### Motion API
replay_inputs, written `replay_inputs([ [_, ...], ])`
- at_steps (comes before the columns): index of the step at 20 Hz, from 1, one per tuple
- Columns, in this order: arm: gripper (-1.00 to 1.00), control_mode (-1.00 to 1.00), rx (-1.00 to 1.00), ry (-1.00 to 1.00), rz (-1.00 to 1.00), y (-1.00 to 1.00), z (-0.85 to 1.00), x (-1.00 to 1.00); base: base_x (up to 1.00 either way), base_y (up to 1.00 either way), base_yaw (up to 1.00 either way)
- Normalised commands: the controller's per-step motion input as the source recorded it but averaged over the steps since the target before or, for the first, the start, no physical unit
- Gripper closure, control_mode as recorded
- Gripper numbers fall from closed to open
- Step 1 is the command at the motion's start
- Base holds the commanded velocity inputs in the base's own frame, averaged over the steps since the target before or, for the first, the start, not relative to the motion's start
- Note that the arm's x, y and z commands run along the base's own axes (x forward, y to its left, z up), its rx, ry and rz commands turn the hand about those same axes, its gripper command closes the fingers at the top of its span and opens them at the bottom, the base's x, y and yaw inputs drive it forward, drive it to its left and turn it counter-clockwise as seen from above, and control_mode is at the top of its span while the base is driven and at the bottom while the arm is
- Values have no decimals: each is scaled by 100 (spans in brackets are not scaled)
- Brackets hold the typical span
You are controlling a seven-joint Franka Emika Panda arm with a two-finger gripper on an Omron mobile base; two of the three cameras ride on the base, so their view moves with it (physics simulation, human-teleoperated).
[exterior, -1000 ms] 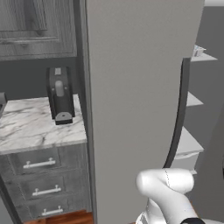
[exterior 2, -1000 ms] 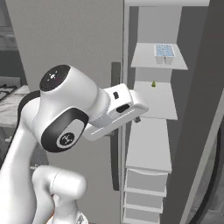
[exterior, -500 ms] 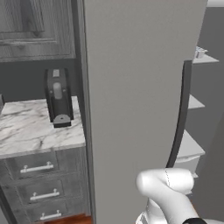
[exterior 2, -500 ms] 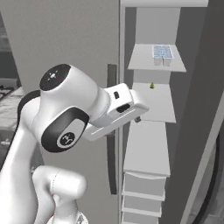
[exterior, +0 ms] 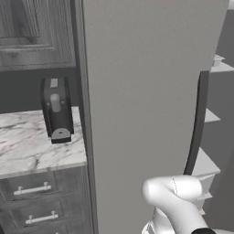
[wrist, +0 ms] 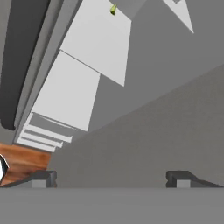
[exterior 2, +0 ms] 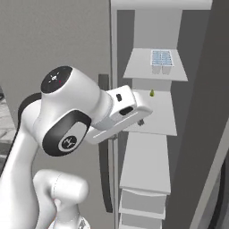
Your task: Open the freezer door, pick up the ice cube tray from the freezer, and place it on the dining counter.
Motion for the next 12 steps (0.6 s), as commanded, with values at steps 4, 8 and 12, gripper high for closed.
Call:
replay_inputs([
  [4, -100, 100, 0, 0, 0, 0, 0, 0, 49, -10, 0],
  [8, -100, 100, 0, 0, 0, 0, 0, 0, 16, -25, 5],
  [12, -100, -100, 0, -9, 14, -24, 25, 2, 0, -8, 3],
])
